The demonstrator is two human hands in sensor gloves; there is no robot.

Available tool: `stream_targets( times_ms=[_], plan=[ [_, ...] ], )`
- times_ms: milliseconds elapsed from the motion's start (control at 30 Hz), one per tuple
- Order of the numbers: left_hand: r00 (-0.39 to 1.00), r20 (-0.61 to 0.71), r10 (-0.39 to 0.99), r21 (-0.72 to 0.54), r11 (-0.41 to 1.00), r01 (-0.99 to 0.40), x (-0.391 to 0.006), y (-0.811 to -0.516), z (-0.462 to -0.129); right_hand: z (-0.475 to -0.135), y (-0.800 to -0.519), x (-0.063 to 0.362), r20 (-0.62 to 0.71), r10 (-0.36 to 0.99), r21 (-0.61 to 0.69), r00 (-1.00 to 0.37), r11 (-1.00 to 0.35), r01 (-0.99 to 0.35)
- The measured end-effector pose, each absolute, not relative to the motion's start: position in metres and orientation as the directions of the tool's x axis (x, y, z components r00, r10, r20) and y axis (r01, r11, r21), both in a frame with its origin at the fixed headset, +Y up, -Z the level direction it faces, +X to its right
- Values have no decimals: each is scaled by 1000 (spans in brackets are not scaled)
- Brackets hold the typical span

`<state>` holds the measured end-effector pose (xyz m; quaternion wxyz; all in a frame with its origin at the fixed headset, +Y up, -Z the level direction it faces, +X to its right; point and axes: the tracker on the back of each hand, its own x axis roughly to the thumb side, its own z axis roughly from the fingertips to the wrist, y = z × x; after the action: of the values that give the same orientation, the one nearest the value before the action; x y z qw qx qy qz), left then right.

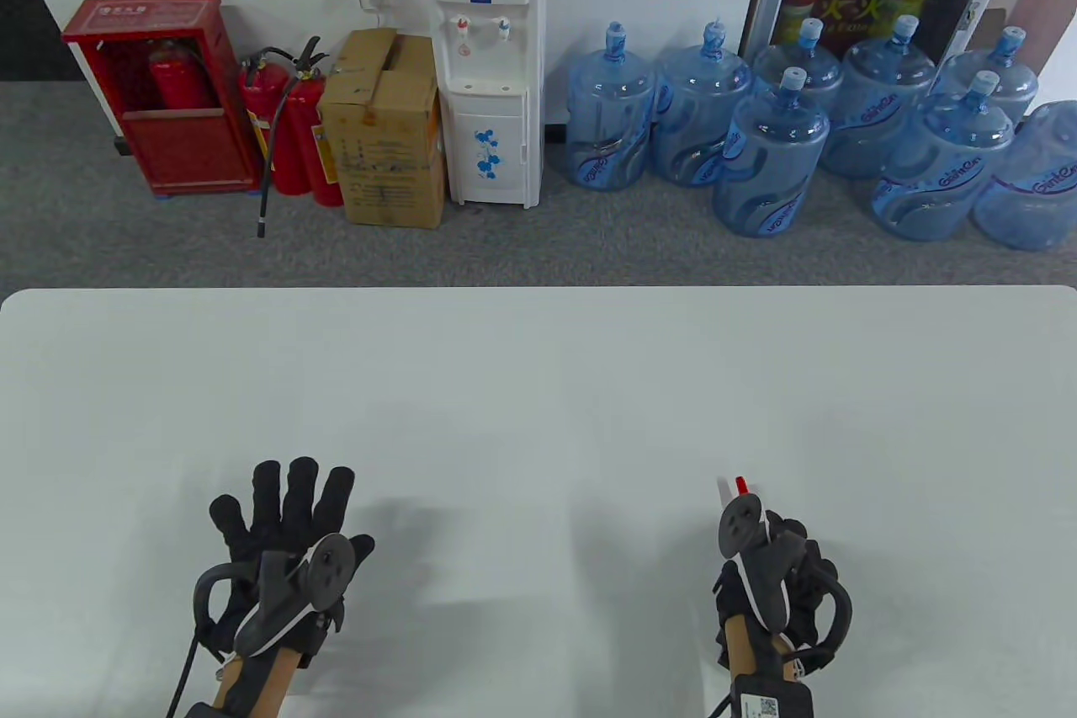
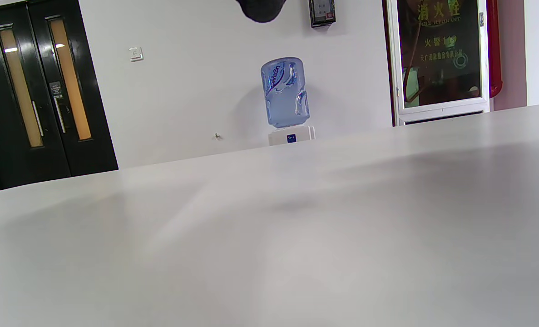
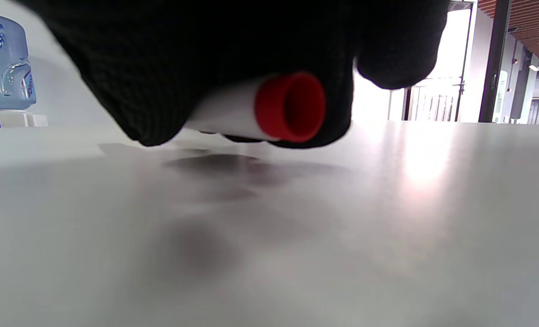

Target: Insert the marker cap back onto the marker

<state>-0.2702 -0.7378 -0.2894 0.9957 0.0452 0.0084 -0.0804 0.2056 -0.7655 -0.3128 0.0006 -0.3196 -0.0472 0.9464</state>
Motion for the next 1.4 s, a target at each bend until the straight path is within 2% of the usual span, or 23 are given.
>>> stream_targets(
  times_ms=[400,1400],
  plan=[
    [987,-26,-156,73,985,157,-270,-739,-290,-315,-770,213,-632,17,-24,-775,-1000,-3],
    [989,-34,-147,33,988,148,-268,-742,-291,-312,-764,213,-656,-36,34,-754,-999,18]
  ],
)
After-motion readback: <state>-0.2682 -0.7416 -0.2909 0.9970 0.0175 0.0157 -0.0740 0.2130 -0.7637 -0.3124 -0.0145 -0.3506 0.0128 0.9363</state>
